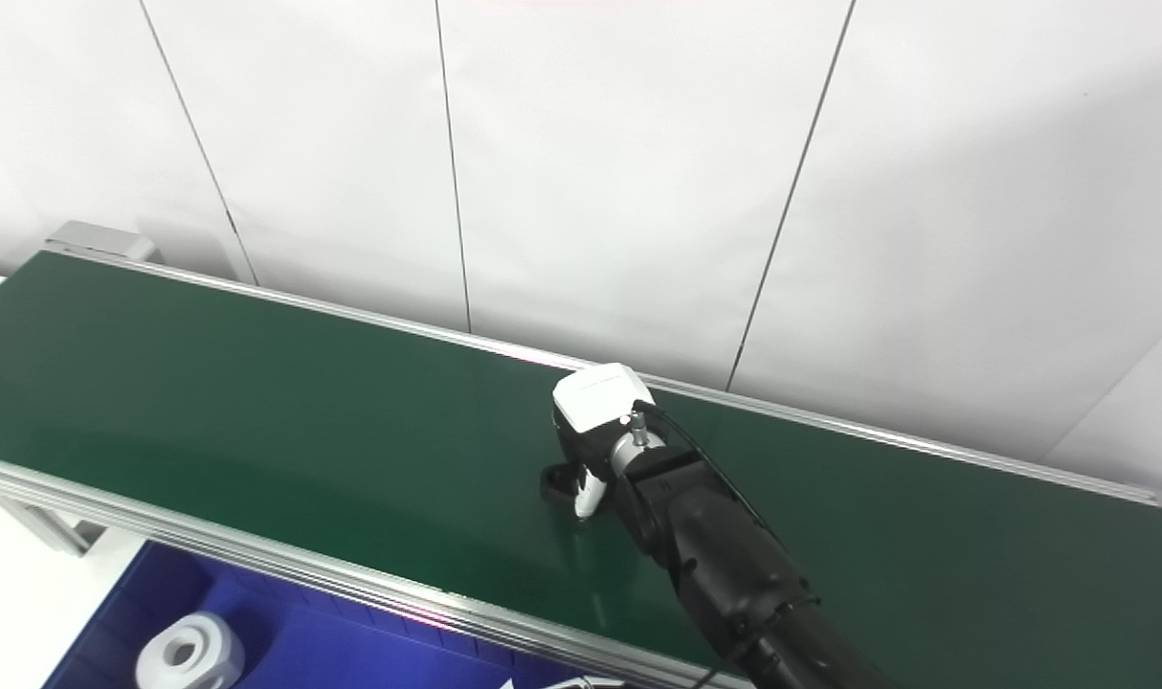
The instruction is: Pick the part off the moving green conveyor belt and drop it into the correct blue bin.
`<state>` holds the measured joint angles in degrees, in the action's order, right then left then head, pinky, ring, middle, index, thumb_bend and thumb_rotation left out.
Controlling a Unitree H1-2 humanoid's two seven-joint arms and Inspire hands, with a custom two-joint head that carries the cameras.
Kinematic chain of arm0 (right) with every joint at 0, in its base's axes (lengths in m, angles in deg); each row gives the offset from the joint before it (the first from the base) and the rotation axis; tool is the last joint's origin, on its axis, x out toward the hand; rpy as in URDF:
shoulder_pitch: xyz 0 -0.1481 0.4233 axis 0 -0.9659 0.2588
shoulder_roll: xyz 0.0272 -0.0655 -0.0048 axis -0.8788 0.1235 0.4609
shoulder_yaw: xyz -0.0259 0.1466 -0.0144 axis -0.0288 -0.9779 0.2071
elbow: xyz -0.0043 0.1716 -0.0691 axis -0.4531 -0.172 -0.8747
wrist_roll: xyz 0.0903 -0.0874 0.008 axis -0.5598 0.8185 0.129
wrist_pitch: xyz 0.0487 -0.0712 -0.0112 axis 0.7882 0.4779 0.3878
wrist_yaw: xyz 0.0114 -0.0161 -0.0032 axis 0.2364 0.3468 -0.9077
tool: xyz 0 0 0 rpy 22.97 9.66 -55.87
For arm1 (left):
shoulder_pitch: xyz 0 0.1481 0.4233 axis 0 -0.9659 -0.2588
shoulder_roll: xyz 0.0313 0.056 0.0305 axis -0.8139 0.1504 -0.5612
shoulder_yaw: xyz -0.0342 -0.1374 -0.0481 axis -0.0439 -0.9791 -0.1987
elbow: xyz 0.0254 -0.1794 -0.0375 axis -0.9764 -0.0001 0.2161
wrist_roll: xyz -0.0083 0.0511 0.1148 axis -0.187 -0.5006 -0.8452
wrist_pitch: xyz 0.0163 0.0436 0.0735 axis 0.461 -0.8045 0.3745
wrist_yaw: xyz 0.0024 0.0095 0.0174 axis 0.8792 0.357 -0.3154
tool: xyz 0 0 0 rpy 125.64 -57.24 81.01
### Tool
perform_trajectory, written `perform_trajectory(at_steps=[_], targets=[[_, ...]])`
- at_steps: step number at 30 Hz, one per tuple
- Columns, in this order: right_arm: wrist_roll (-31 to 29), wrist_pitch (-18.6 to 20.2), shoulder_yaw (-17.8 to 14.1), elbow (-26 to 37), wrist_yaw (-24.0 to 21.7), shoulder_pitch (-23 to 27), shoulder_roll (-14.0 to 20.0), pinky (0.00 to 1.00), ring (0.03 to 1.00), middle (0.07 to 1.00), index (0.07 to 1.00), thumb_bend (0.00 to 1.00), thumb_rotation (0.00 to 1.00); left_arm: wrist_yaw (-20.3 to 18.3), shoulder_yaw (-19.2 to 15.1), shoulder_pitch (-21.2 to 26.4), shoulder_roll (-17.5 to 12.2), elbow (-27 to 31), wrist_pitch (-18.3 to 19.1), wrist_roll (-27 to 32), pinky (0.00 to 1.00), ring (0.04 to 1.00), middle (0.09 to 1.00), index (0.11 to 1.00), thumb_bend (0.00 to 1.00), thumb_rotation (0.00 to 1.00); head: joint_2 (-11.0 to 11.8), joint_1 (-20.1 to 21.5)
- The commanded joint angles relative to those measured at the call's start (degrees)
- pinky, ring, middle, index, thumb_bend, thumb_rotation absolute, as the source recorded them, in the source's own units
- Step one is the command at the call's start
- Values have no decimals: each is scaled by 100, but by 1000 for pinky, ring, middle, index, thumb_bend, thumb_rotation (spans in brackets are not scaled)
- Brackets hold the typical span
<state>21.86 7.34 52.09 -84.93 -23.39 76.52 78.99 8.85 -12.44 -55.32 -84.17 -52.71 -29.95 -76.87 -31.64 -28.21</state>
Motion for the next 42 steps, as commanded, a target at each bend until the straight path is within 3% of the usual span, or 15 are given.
perform_trajectory(at_steps=[1, 3, 5, 8, 9, 10, 11, 17, 19, 21, 23, 28, 30, 35, 42], targets=[[-12, 67, 265, -147, -1301, -378, 358, 465, 561, 506, 484, 524, 1, -78, -22, -87, 51, 290, -132, -7, 728, 807, 831, 779, 841, 855, -12, 15], [-66, 206, 164, -50, -1443, -381, 377, 255, 345, 478, 498, 521, 2, -82, -10, -73, 36, 278, -135, 29, 729, 808, 833, 782, 829, 842, -18, 21], [-126, 245, 64, 69, -1536, -382, 397, 183, 266, 476, 494, 522, 1, -87, -15, -69, 36, 263, -135, 31, 730, 809, 833, 783, 828, 838, -19, 28], [-290, 348, -180, 315, -1786, -323, 406, 175, 261, 477, 495, 522, 0, -85, -35, -72, 29, 252, -134, -17, 729, 809, 834, 784, 829, 840, -25, 71], [-301, 320, -229, 406, -1806, -308, 426, 145, 226, 473, 640, 543, 0, -88, -44, -75, 27, 251, -133, -31, 731, 811, 835, 785, 836, 844, -25, 71], [-303, 326, -277, 481, -1847, -291, 435, 135, 215, 471, 689, 550, 0, -100, -55, -79, 23, 252, -131, -48, 731, 811, 835, 786, 838, 845, -21, 88], [-315, 350, -329, 515, -1910, -263, 429, 132, 209, 470, 725, 557, 0, -112, -64, -81, 24, 252, -133, -49, 734, 813, 836, 787, 842, 847, -21, 88], [-593, 593, -618, 849, -2670, 58, 425, 190, 262, 470, 641, 571, 0, -207, -96, -93, 49, 262, -132, 83, 737, 815, 834, 783, 829, 821, -23, 109], [-847, 580, -893, 1575, -2735, -33, 621, 207, 284, 473, 549, 547, 0, -172, -92, -79, 41, 259, -135, -6, 734, 812, 832, 785, 821, 826, -44, 146], [-1120, 524, -1166, 2179, -2775, -103, 768, 295, 389, 461, 505, 530, 0, -169, -107, -76, 41, 253, -135, -51, 734, 812, 832, 788, 822, 840, -47, 161], [-1300, 451, -1347, 2596, -2715, -167, 848, 333, 420, 454, 514, 525, 2, -200, -127, -83, 50, 254, -133, -21, 740, 815, 833, 787, 827, 833, -49, 168], [-1918, 154, -1837, 3523, -2540, -343, 1005, 323, 396, 418, 523, 520, 2, -214, -138, -81, 47, 253, -134, -10, 739, 815, 834, 789, 819, 831, -52, 189], [-2226, -5, -1998, 3735, -2471, -381, 1057, 258, 325, 447, 499, 524, 0, -214, -137, -70, 29, 256, -134, -45, 740, 815, 836, 793, 809, 841, -51, 197], [-2786, -6, -2273, 4178, -2507, -398, 1166, 172, 234, 469, 487, 527, 0, -246, -159, -48, 14, 232, -133, -53, 743, 819, 839, 796, 828, 851, -48, 231], [-3275, -33, -2583, 4379, -2251, -641, 1261, 156, 225, 470, 486, 528, 0, -276, -186, -41, 17, 205, -134, 35, 732, 814, 832, 788, 834, 836, -47, 281]])
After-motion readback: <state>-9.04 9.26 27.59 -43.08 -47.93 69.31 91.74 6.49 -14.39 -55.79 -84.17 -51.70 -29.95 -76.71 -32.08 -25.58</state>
